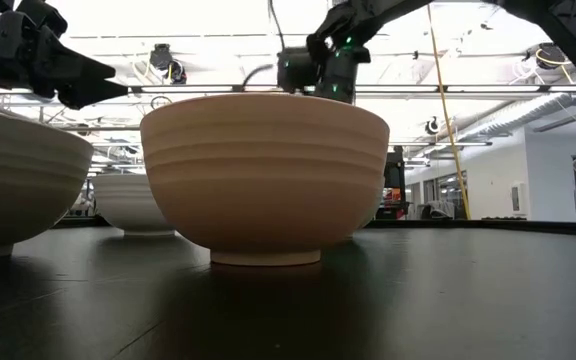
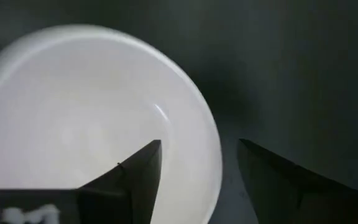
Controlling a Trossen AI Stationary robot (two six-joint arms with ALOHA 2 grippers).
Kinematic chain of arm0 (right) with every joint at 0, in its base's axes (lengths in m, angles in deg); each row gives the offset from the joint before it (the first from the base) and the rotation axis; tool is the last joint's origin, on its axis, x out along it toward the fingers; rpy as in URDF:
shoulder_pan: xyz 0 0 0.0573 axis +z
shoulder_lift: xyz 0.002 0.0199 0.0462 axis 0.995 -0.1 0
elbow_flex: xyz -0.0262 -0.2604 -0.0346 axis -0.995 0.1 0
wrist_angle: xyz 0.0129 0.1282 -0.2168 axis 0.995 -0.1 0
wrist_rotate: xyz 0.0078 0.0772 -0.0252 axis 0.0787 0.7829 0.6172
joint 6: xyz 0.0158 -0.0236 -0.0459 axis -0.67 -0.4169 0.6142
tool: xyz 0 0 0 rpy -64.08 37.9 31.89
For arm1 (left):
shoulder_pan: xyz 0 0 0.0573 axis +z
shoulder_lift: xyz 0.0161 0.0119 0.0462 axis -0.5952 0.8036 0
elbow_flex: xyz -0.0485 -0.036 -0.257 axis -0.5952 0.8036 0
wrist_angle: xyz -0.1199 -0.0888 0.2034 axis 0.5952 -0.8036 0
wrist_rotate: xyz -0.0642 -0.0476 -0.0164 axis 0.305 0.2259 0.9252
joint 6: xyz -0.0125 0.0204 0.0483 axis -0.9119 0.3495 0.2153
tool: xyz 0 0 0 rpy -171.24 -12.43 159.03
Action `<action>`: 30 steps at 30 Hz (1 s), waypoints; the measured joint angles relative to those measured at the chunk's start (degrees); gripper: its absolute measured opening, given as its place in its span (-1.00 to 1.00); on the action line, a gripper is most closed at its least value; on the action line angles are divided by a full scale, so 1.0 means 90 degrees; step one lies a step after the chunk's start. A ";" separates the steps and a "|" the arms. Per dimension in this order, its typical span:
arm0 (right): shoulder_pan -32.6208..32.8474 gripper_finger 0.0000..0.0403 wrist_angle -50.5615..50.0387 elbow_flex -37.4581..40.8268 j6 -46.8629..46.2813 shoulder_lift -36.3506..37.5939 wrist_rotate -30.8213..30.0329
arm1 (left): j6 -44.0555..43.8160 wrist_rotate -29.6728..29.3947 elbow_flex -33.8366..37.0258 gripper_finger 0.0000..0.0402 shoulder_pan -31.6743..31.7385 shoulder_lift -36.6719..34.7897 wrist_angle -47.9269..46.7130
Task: Nest bowls inside each other
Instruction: Stack the white bowl on the white bowl
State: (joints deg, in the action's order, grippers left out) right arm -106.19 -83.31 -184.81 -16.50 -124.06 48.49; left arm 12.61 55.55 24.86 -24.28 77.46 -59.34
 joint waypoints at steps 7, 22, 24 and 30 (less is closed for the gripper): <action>0.0028 0.05 0.0952 0.0320 0.0311 0.0983 0.0619 | -0.0053 -0.0005 0.0000 0.63 0.0000 0.0000 0.0038; -0.0002 0.05 0.3007 0.4096 -0.0888 0.5041 0.1097 | -0.0049 -0.0017 0.0000 0.63 0.0000 -0.0002 0.0016; 0.0164 0.05 0.3410 0.4642 -0.1182 0.5746 0.1117 | -0.0044 -0.0017 0.0000 0.63 0.0000 -0.0001 0.0019; 0.0693 0.05 0.4693 0.6378 -0.2157 0.7898 0.1109 | 0.0007 -0.0065 0.0000 0.63 0.0000 -0.0001 0.0141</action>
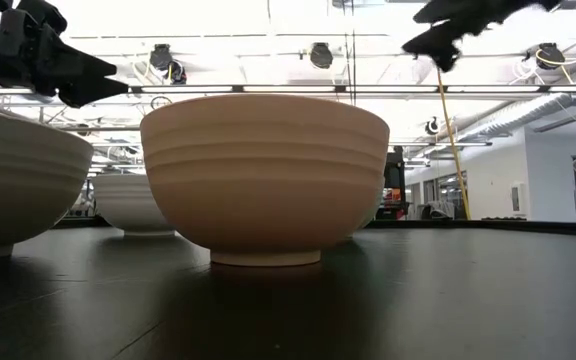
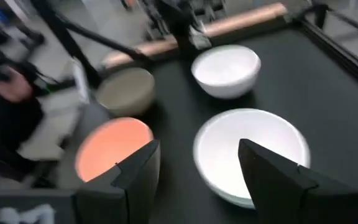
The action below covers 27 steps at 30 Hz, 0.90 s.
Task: Nest bowls inside each other
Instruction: Stack the white bowl on the white bowl
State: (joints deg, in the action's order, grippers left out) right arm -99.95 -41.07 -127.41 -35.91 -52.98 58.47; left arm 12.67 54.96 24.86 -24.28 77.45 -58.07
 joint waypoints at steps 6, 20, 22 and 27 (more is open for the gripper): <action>0.0364 0.05 0.1155 0.1408 -0.0776 0.1589 -0.0009 | 0.0041 -0.0005 0.0000 0.64 -0.0002 0.0001 0.0033; 0.0651 -0.12 0.1331 0.2677 -0.1360 0.2564 -0.0021 | -0.0194 -0.0010 0.0000 0.63 0.0000 -0.0001 0.0131; 0.0649 -0.14 0.1333 0.2857 -0.1434 0.2564 -0.0022 | -0.0196 -0.0027 0.0000 0.64 -0.0002 0.0001 0.0133; 0.0660 -0.16 0.1380 0.3148 -0.1444 0.2564 -0.0022 | -0.0172 -0.0425 0.0000 0.63 0.0000 -0.0001 0.0132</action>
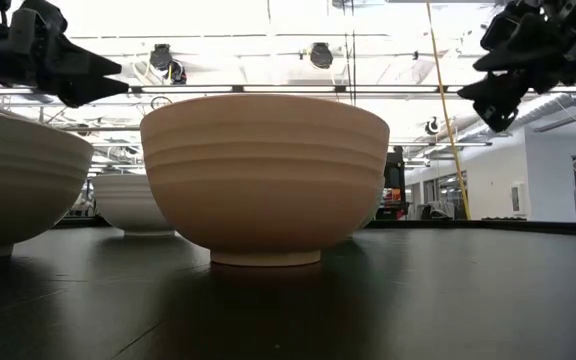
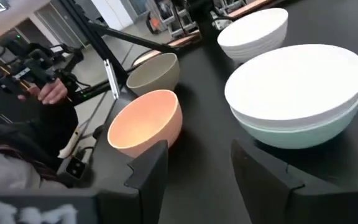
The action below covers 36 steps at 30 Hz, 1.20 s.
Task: Nest bowls inside each other
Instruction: Stack the white bowl on the white bowl
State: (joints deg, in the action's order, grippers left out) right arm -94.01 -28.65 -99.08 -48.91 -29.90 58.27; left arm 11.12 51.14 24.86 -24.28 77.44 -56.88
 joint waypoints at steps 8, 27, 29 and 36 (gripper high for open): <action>0.0188 -0.16 0.0843 0.0232 0.0002 0.0000 0.0002 | -0.0016 0.0126 0.0000 0.64 0.0000 0.0001 0.0016; 0.0555 -0.16 0.0900 0.0232 0.0512 0.1183 0.0495 | -0.0235 0.0310 -0.0002 0.64 -0.0002 0.0000 0.0594; 0.0555 -0.16 0.0904 0.0232 0.0458 0.1236 0.0484 | -0.0274 0.0310 -0.0002 0.64 -0.0002 -0.0001 0.0620; 0.0555 -0.16 0.0428 0.0232 0.0383 0.1282 0.0495 | -0.0253 0.0308 -0.0002 0.64 -0.0002 0.0000 0.0627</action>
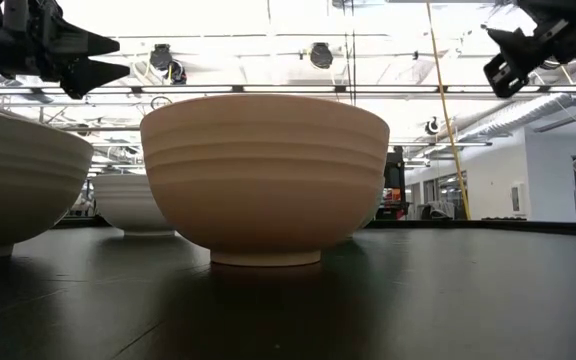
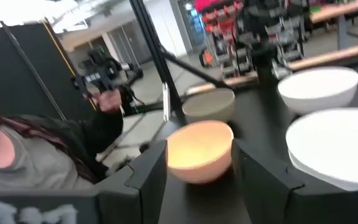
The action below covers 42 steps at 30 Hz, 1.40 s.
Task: Nest bowls inside each other
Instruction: Stack the white bowl on the white bowl
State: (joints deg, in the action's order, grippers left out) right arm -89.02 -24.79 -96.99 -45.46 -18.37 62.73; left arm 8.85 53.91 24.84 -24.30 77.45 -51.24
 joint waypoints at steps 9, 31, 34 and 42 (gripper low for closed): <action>0.0000 -0.16 -0.0362 0.0000 0.0124 -0.0002 0.0002 | -0.0279 -0.0058 0.0000 0.64 0.0000 0.0001 0.0178; 0.0005 -0.16 -0.0443 0.0310 0.0097 -0.0004 0.0529 | -0.0430 -0.1120 -0.0002 0.64 0.0002 0.0226 0.0492; 0.0002 -0.16 -0.0428 0.0333 0.0057 -0.0003 0.0493 | -0.0607 -0.2020 -0.0053 0.64 0.0006 0.0701 0.0408; 0.0002 -0.16 -0.0039 0.0333 -0.0108 -0.0003 0.0491 | -0.0951 -0.2311 -0.1407 0.64 0.0007 0.2823 -0.0133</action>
State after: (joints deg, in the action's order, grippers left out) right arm -89.00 -25.15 -94.00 -46.43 -18.40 67.15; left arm 0.29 33.11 12.18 -24.23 102.85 -52.44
